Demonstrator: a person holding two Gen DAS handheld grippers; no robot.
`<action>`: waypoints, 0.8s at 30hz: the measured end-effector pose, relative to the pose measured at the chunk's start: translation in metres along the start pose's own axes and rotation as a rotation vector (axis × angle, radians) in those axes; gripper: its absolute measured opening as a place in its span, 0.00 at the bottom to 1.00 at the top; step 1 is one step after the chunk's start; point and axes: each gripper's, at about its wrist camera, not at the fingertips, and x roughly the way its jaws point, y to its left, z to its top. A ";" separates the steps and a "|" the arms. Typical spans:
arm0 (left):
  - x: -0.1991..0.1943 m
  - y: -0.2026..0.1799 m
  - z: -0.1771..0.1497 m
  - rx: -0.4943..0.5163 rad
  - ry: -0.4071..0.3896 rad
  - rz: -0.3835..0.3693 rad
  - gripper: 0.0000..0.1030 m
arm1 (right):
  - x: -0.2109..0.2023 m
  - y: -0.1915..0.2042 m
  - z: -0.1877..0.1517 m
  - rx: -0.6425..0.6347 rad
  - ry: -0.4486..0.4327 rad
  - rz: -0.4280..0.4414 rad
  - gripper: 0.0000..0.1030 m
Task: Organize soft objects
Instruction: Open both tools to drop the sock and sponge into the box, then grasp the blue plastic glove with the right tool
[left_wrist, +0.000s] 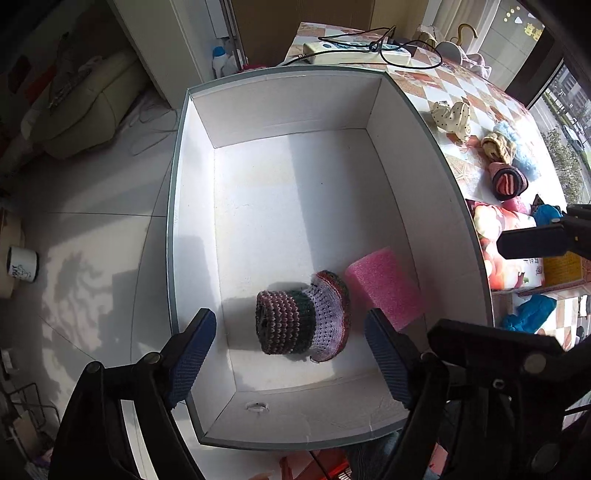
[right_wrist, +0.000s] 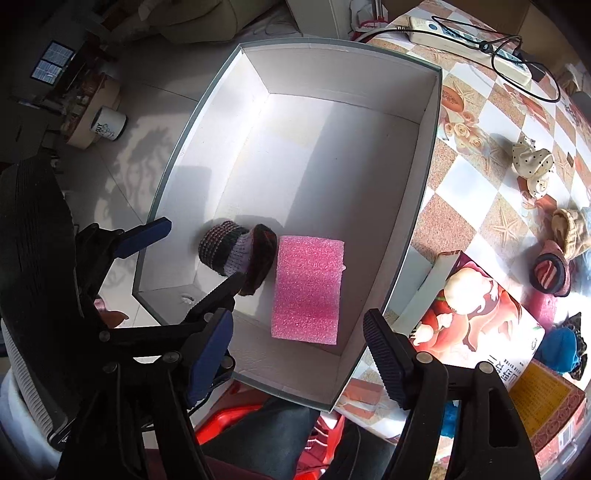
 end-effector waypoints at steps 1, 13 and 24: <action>-0.001 0.002 0.001 -0.014 -0.001 -0.024 0.86 | -0.004 -0.002 0.000 0.012 -0.006 0.004 0.86; -0.026 -0.036 0.034 0.072 -0.083 -0.211 1.00 | -0.084 -0.060 -0.073 0.100 -0.158 -0.043 0.89; -0.039 -0.089 0.054 0.224 -0.082 -0.202 1.00 | -0.039 -0.126 -0.175 0.284 -0.046 -0.118 0.89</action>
